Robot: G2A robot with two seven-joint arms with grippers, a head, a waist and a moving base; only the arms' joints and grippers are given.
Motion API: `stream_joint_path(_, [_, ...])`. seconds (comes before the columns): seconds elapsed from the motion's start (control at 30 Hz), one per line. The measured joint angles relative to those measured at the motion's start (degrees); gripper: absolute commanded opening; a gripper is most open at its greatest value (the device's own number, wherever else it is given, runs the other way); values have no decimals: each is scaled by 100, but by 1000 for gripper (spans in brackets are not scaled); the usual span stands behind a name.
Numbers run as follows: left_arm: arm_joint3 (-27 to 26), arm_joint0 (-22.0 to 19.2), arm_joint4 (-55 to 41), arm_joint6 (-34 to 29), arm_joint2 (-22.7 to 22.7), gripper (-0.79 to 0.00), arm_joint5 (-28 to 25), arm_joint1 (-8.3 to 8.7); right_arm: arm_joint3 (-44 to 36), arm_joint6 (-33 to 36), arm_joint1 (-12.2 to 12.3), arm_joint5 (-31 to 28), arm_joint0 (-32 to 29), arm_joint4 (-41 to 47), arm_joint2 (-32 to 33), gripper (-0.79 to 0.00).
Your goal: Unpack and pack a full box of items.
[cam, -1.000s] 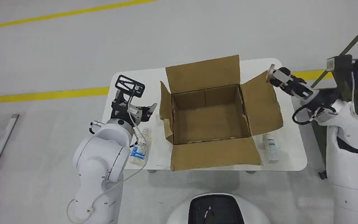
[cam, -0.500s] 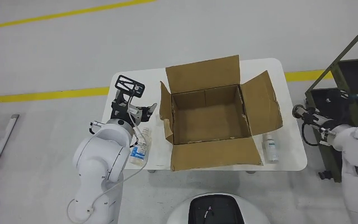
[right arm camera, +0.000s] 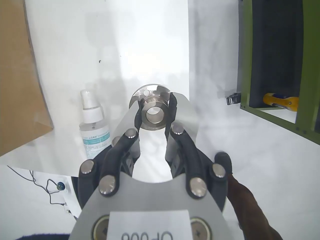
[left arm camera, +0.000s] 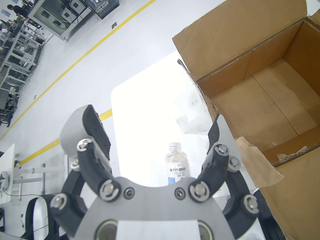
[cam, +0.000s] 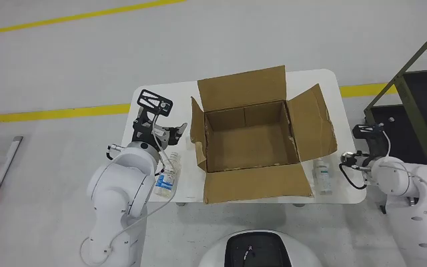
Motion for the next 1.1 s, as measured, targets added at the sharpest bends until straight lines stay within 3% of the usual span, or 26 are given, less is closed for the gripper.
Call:
stream_joint_path(0.23, [0, 0, 0, 0, 0, 0, 0, 0, 196, 137, 28, -77, 82, -112, -231, -776])
stream_joint_path(0.27, [0, 0, 0, 0, 0, 0, 0, 0, 207, 132, 30, -77, 92, -105, -254, -686])
stream_joint_path(0.3, [0, 0, 0, 0, 0, 0, 0, 0, 211, 129, 32, -76, 98, -98, -275, -548])
stream_joint_path(0.43, [0, 0, 0, 0, 0, 0, 0, 0, 193, 130, 46, -76, 119, -54, -325, -443])
stream_joint_path(0.7, [0, 0, 0, 0, 0, 0, 0, 0, 161, 125, 82, -129, 107, 150, -280, -394])
stream_joint_path(0.77, [0, 0, 0, 0, 0, 0, 0, 0, 61, 16, 85, -132, 84, 378, -198, -314])
stream_joint_path(0.8, [0, 0, 0, 0, 0, 0, 0, 0, -12, -88, 84, -152, 69, 556, -137, -403])
stream_joint_path(0.87, [0, 0, 0, 0, 0, 0, 0, 0, -210, -505, 73, -274, 7, 1182, 83, -508])
stream_joint_path(0.9, [0, 0, 0, 0, 0, 0, 0, 0, -285, -760, 67, -327, -37, 1484, 201, -708])
stream_joint_path(0.93, [0, 0, 0, 0, 0, 0, 0, 0, -357, -1143, 53, -394, -105, 1920, 361, -785])
stream_joint_path(1.1, [0, 0, 0, 0, 0, 0, 0, 0, -434, -2632, -21, -1085, -401, 3934, 793, -785])
